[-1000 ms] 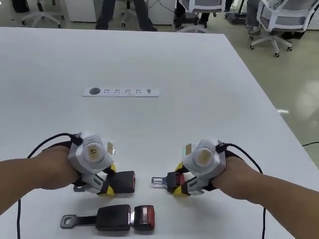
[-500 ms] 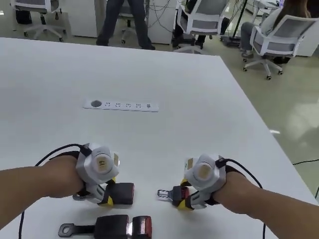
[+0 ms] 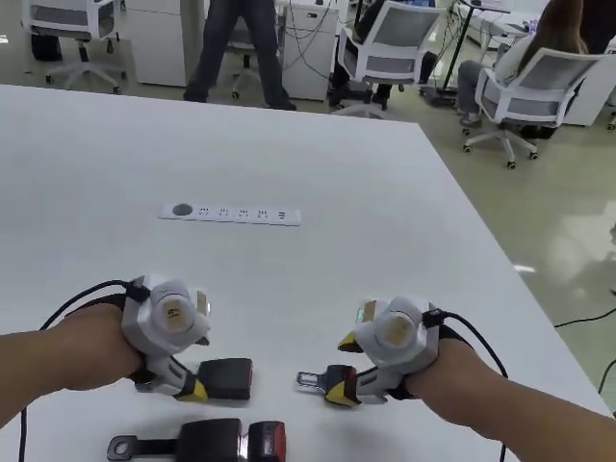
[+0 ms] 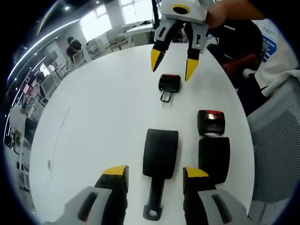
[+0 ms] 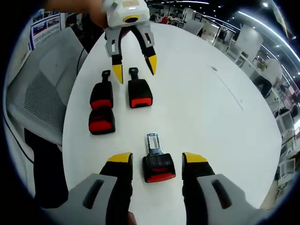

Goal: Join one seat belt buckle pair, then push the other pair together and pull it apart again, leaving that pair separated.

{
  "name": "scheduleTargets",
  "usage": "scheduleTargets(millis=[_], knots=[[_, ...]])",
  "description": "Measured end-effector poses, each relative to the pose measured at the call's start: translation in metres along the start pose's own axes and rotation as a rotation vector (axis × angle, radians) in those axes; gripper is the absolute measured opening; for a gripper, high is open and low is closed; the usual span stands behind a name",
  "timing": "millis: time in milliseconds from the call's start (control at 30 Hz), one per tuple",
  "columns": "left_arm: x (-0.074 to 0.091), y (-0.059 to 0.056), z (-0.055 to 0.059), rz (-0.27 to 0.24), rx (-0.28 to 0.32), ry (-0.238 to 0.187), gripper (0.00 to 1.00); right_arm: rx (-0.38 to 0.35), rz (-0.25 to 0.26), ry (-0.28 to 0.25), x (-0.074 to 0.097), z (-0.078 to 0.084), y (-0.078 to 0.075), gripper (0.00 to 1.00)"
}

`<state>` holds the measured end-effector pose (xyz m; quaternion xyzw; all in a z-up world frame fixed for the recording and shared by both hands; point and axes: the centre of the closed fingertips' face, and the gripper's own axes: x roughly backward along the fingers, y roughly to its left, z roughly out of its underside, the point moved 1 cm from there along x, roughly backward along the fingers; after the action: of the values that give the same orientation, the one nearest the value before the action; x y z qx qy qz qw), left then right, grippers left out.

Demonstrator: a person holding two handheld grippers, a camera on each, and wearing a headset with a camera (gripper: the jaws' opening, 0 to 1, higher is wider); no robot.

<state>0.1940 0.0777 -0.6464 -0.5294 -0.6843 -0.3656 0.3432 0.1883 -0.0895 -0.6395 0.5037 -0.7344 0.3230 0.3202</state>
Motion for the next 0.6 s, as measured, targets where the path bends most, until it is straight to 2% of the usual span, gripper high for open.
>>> scheduleTargets(millis=[100,233,333,400,467,567,600], knots=[[0.011,-0.007,-0.006,-0.022,0.034,-0.051,0.49,-0.017,0.006,-0.035,0.01,-0.013,0.018,0.4],[0.027,-0.017,-0.002,-0.066,0.125,-0.104,0.54,-0.049,0.018,-0.056,0.013,-0.011,0.031,0.45],[0.039,-0.026,0.011,-0.086,0.188,-0.118,0.6,-0.098,0.035,-0.073,0.019,-0.008,0.039,0.51],[0.048,-0.032,0.024,-0.113,0.223,-0.121,0.62,-0.128,0.041,-0.083,0.025,-0.006,0.046,0.54],[0.058,-0.038,0.031,-0.134,0.274,-0.136,0.65,-0.181,0.054,-0.107,0.029,-0.003,0.049,0.59],[0.07,-0.043,0.044,-0.173,0.32,-0.159,0.7,-0.239,0.072,-0.119,0.035,0.005,0.054,0.68],[0.073,-0.045,0.05,-0.183,0.338,-0.148,0.72,-0.247,0.074,-0.12,0.036,0.007,0.055,0.72]])
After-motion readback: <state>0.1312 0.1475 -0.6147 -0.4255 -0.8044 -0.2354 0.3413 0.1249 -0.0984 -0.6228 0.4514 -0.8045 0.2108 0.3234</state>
